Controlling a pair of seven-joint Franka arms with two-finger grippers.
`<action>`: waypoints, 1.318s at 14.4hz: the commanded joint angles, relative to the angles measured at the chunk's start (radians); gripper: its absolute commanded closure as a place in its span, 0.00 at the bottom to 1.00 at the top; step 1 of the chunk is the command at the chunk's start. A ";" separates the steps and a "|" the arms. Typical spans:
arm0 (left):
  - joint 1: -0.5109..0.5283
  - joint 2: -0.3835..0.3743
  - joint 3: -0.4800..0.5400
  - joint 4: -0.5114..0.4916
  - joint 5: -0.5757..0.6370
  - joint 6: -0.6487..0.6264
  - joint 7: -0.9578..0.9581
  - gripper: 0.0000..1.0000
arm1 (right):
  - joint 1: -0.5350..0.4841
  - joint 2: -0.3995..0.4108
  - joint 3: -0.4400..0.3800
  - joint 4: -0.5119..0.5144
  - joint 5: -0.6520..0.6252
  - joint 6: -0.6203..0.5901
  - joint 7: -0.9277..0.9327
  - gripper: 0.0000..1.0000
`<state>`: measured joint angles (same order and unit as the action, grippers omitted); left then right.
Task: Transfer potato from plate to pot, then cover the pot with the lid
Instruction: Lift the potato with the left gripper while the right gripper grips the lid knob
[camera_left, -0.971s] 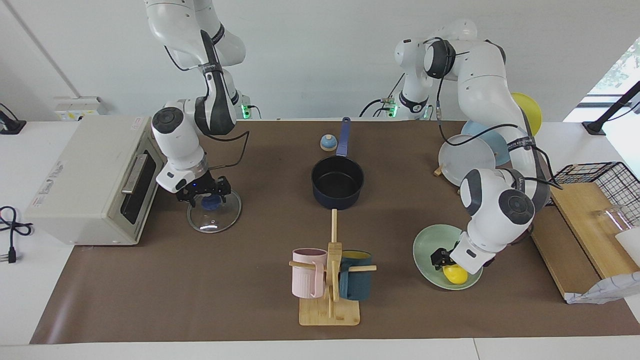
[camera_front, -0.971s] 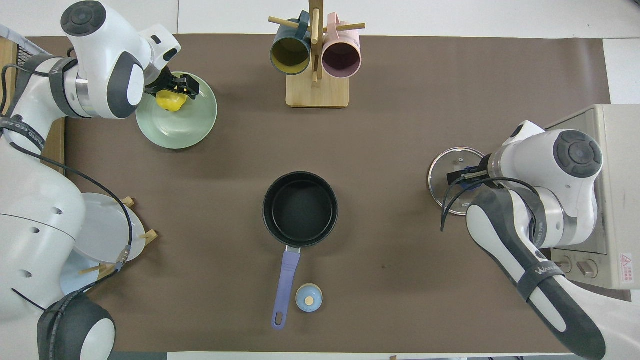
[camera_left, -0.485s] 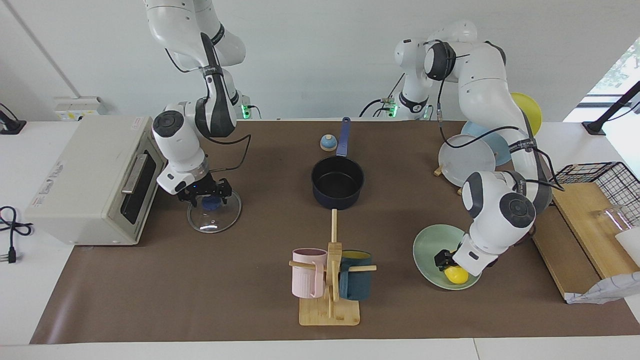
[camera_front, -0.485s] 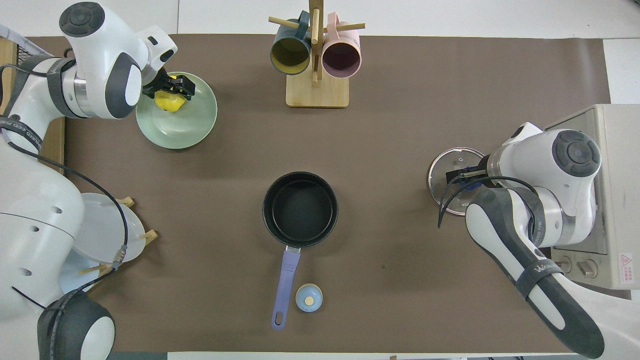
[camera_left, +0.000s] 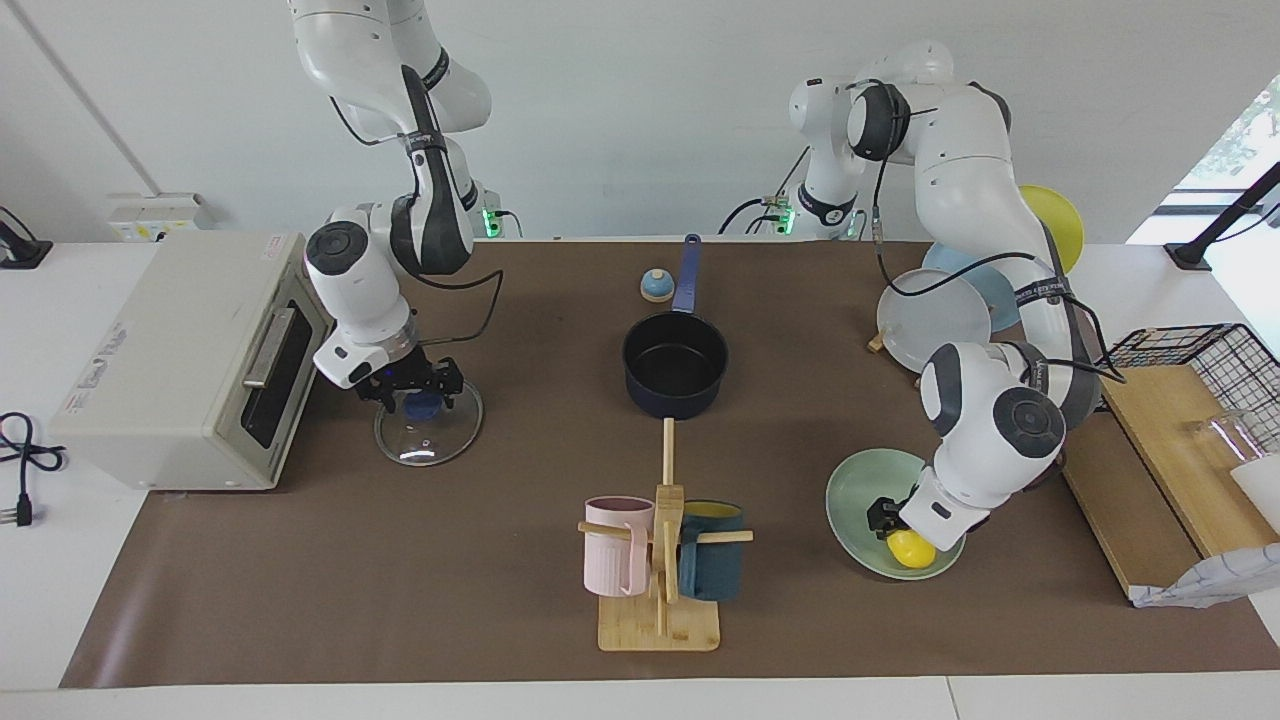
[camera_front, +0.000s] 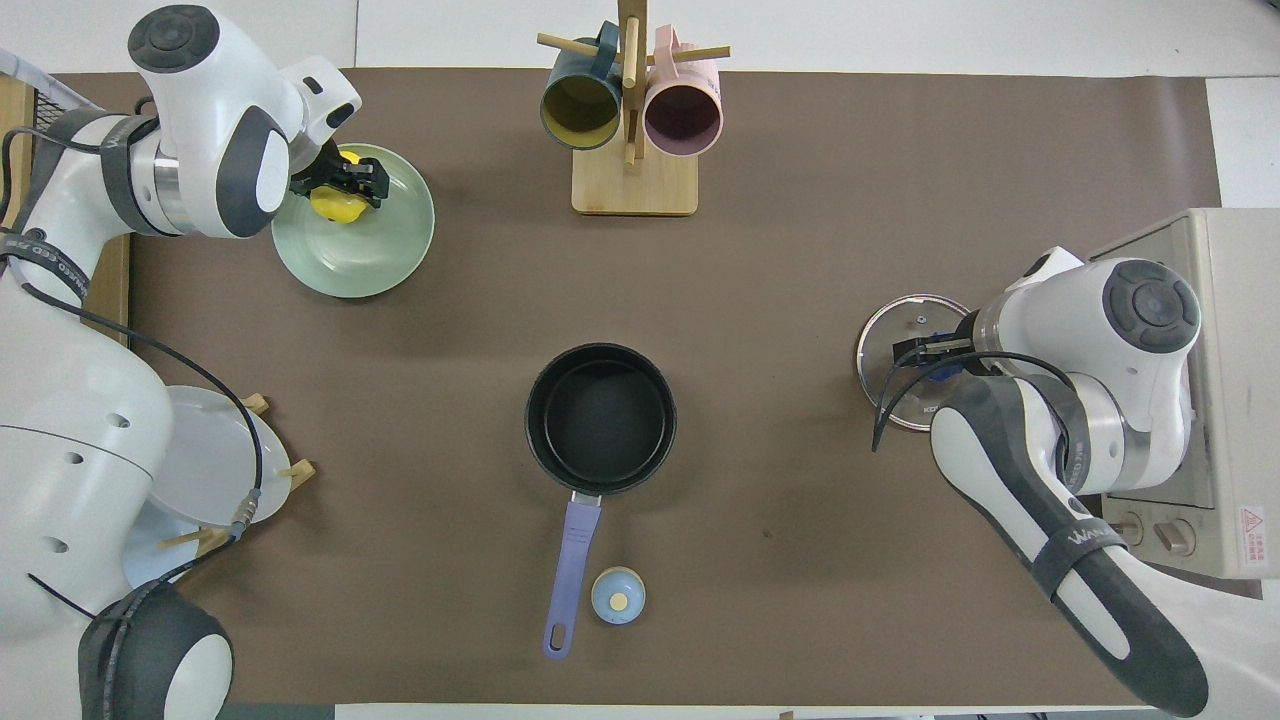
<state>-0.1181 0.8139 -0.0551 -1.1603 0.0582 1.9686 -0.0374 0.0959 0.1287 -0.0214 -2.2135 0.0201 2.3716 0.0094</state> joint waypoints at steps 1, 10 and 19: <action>-0.006 -0.013 0.006 -0.006 0.028 -0.034 0.036 0.91 | -0.004 -0.009 0.005 -0.008 0.021 -0.009 -0.011 0.25; -0.029 -0.336 -0.003 -0.051 -0.124 -0.267 -0.030 1.00 | -0.004 0.000 0.006 0.153 0.018 -0.230 -0.086 1.00; -0.420 -0.714 -0.006 -0.718 -0.126 0.118 -0.515 1.00 | 0.004 -0.044 0.101 0.368 0.021 -0.528 -0.138 1.00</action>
<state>-0.4997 0.2314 -0.0834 -1.5923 -0.0629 1.8943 -0.5378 0.1022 0.0940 0.0546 -1.8497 0.0208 1.8464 -0.1160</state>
